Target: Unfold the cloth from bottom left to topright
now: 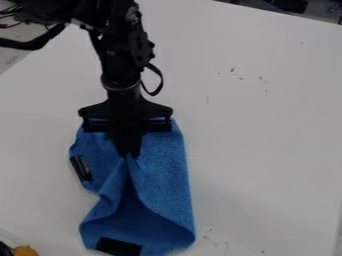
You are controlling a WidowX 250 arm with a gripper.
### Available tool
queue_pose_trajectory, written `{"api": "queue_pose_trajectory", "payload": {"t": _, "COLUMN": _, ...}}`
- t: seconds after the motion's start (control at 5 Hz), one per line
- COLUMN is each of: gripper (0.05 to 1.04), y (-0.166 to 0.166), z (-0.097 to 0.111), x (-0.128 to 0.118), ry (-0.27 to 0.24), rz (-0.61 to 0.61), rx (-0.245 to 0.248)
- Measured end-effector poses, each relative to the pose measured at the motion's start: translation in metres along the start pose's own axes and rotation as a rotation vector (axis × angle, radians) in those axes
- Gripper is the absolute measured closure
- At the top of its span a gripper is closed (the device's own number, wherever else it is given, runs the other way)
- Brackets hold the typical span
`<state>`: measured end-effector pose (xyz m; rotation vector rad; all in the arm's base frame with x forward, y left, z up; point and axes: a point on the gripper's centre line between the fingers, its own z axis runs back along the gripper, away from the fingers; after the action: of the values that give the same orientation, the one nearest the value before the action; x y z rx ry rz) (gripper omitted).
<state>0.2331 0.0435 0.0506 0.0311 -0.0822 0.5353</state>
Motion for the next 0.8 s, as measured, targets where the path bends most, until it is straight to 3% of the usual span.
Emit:
{"api": "queue_pose_trajectory", "payload": {"t": 0.2, "gripper": 0.824, "y": 0.006, "z": -0.0003, "x": -0.0036, "ry": 0.03, "rz": -0.027, "rx": 0.014}}
{"api": "queue_pose_trajectory", "payload": {"t": 0.6, "gripper": 0.241, "y": 0.0121, "z": 0.0022, "x": -0.0045, "ry": 0.052, "rz": -0.1, "rx": 0.051}}
{"api": "queue_pose_trajectory", "payload": {"t": 0.8, "gripper": 0.068, "y": 0.0099, "z": 0.0047, "x": 0.0014, "ry": 0.039, "rz": -0.102, "rx": 0.048}}
